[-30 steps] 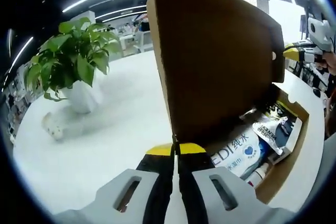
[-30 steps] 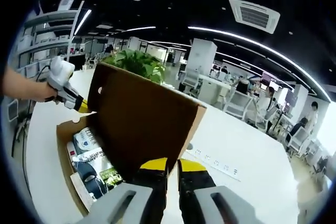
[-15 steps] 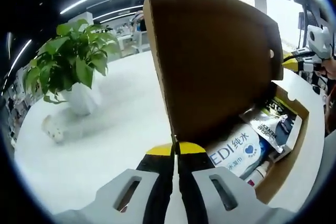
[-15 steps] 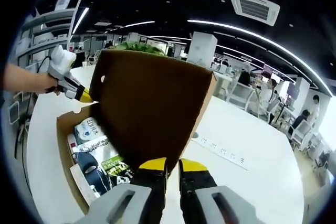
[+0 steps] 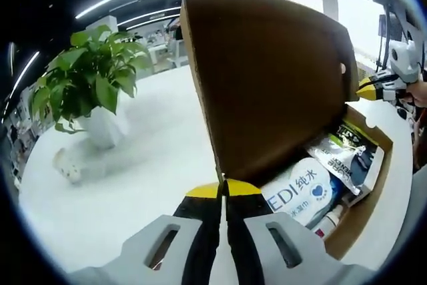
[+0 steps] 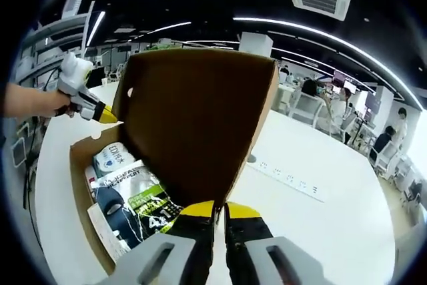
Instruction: Operate the shoe box by opening the lid, removing the specified soft item, and placing it in the target area until the item is outside and the box remains undamaged.
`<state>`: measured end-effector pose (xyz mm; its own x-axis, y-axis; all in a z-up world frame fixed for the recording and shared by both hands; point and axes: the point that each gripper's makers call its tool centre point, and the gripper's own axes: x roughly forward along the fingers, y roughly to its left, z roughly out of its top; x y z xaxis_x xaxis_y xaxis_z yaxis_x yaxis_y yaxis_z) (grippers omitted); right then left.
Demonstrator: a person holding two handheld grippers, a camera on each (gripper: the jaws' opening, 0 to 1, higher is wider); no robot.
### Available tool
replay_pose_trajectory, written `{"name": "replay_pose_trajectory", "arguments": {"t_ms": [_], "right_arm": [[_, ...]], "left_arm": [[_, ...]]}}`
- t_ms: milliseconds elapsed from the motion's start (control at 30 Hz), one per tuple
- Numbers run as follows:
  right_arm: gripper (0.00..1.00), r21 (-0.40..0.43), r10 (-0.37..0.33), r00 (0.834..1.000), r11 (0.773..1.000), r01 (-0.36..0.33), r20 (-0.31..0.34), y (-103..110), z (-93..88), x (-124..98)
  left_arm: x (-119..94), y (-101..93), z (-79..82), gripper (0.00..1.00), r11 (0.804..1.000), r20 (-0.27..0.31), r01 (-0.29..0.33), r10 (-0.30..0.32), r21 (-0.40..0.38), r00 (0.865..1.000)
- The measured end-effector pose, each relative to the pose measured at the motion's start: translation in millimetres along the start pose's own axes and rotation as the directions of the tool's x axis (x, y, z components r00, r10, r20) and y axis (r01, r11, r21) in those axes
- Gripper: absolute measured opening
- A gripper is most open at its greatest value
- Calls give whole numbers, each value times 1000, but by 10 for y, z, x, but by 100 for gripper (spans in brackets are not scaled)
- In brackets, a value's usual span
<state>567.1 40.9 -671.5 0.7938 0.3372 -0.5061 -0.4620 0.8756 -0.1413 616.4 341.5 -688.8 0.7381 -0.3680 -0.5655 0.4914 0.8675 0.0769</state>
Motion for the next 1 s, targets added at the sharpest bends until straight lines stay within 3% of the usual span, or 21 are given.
{"name": "replay_pose_trajectory", "arguments": {"t_ms": [1000], "right_arm": [[0,25,-1,1000,1000,1,-1,-52,45,57]], "left_arm": [[-3,11,40,0,1000,-19,8,-8,-10,1000]]}}
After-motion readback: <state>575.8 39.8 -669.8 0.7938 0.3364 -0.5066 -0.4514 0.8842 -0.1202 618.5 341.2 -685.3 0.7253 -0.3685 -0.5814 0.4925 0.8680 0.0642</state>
